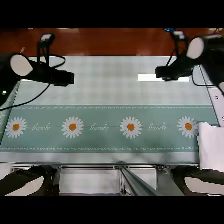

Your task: Fold the shirts.

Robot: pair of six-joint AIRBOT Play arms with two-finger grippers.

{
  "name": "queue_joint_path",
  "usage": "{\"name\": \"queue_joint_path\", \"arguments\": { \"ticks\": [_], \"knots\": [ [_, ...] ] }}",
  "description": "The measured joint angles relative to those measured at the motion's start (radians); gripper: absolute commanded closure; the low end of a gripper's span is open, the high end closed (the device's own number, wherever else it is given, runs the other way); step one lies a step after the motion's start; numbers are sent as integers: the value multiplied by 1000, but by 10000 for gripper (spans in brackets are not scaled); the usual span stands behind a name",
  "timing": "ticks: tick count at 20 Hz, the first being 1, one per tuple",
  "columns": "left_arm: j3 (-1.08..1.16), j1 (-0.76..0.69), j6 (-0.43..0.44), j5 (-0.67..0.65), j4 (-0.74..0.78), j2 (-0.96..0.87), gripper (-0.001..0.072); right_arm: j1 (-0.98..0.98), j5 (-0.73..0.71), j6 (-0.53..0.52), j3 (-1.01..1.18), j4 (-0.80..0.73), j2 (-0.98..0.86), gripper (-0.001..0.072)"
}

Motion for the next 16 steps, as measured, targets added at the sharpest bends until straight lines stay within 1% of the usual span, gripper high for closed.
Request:
{"name": "queue_joint_path", "arguments": {
  "ticks": [2, 6, 16],
  "knots": [
    [-28, -3, -39, -5, 49, -14, 684, 11, 8, 18, -38, -41, -26, 686],
    [-51, -2, -76, -8, 89, -24, 684, 18, -7, 37, -85, -82, -45, 685],
    [-60, -2, -92, -10, 109, -31, 684, 20, -19, 46, -102, -105, -49, 685]
  ]
}}
